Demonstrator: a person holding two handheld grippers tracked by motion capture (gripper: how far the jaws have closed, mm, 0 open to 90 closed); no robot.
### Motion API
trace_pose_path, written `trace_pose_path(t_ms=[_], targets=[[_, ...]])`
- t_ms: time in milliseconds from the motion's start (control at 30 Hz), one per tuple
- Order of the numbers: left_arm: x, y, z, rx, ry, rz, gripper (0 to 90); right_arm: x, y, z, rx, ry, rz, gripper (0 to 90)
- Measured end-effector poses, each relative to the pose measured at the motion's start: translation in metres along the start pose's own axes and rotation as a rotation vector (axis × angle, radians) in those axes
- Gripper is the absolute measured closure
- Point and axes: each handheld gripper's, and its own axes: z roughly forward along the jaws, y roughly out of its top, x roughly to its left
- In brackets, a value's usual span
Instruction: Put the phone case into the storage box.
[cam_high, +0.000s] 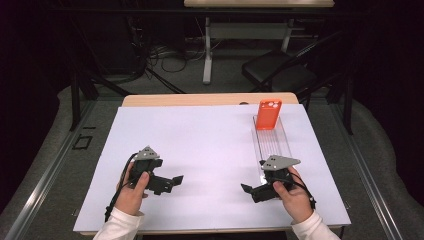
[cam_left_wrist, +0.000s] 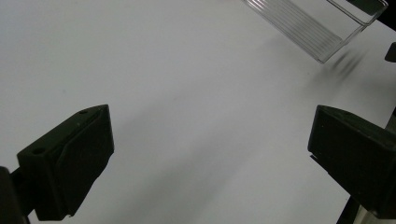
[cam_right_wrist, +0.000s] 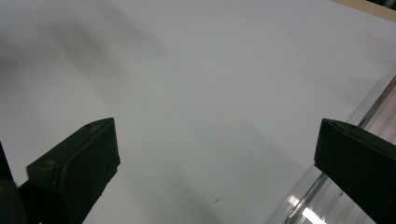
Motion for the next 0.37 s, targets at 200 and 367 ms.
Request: trace_pose_path(t_ms=[200, 367], targets=[[0.0002, -0.0001, -0.0006, -0.004, -0.002, -0.001, 0.5, 0.0008, -0.0014, 0.002, -0.001, 0.009, -0.004, 0.0], [0.0, 0.0006, -0.0005, -0.005, -0.002, -0.001, 0.4, 0.0014, -0.0014, 0.0022, -0.003, 0.01, -0.005, 0.0]])
